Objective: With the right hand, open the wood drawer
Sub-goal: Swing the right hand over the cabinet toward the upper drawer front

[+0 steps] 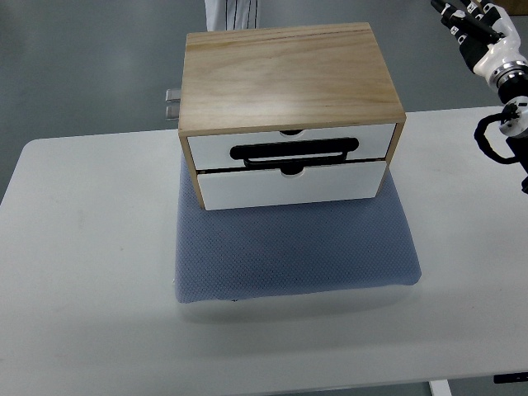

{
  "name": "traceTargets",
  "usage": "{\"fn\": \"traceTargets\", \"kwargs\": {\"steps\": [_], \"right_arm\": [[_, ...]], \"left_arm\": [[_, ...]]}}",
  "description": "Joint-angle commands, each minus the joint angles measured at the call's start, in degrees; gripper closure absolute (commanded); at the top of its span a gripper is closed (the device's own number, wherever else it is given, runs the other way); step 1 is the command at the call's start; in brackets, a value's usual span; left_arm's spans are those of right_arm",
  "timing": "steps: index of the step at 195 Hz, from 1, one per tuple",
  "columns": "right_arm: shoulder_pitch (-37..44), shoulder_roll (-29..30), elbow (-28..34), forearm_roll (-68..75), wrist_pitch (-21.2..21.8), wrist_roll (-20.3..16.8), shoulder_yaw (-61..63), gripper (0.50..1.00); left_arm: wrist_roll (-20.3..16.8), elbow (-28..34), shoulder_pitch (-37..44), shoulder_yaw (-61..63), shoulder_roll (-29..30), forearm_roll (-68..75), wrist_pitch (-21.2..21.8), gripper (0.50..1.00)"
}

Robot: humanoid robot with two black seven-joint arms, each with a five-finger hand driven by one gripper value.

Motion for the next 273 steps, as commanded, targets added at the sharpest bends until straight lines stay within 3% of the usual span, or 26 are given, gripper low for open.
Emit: {"fn": "traceTargets", "kwargs": {"steps": [1, 20, 21, 27, 54, 55, 72, 82, 83, 94, 135, 202, 273], "right_arm": [[4.2, -5.14, 0.07, -0.54, 0.54, -0.14, -8.82, 0.556], [6.23, -7.08, 0.25, -0.54, 0.98, -0.14, -13.32, 0.556], [9.71, -9.17, 0.33, -0.63, 2.19, -0.14, -19.32, 0.556], [12.19, -10.15, 0.33, -0.63, 3.35, 0.03, -23.15, 0.556], [19.23, -12.62, 0.77, -0.63, 7.22, 0.12, -34.23, 0.556], [23.5, -13.75, 1.12, -0.63, 9.31, 0.03, -40.5, 0.556], [31.18, -14.29, 3.06, -1.06, 14.33, 0.12, -51.36, 0.556], [31.19, -14.29, 3.06, -1.07, 14.34, 0.12, -51.37, 0.556], [36.41, -14.29, 4.63, -1.85, 17.99, 0.12, -57.29, 0.556], [41.46, -14.11, 6.22, -3.61, 21.63, 0.12, -62.88, 0.556], [54.65, -11.91, 13.69, -16.44, 30.5, -0.14, -70.18, 0.556], [61.16, -9.54, 28.54, -27.43, 30.62, -1.63, -72.38, 0.556], [61.77, -8.75, 34.78, -26.99, 30.62, -2.34, -72.99, 0.556]], "left_arm": [[0.0, 0.0, 0.0, 0.0, 0.0, -0.01, 0.0, 0.5], [0.0, 0.0, 0.0, 0.0, 0.0, -0.01, 0.0, 0.5], [0.0, 0.0, 0.0, 0.0, 0.0, -0.01, 0.0, 0.5], [0.0, 0.0, 0.0, 0.0, 0.0, -0.01, 0.0, 0.5], [0.0, 0.0, 0.0, 0.0, 0.0, -0.01, 0.0, 0.5], [0.0, 0.0, 0.0, 0.0, 0.0, -0.01, 0.0, 0.5], [0.0, 0.0, 0.0, 0.0, 0.0, -0.01, 0.0, 0.5], [0.0, 0.0, 0.0, 0.0, 0.0, -0.01, 0.0, 0.5], [0.0, 0.0, 0.0, 0.0, 0.0, -0.01, 0.0, 0.5], [0.0, 0.0, 0.0, 0.0, 0.0, -0.01, 0.0, 0.5], [0.0, 0.0, 0.0, 0.0, 0.0, -0.01, 0.0, 0.5], [0.0, 0.0, 0.0, 0.0, 0.0, -0.01, 0.0, 0.5], [0.0, 0.0, 0.0, 0.0, 0.0, -0.01, 0.0, 0.5]]}}
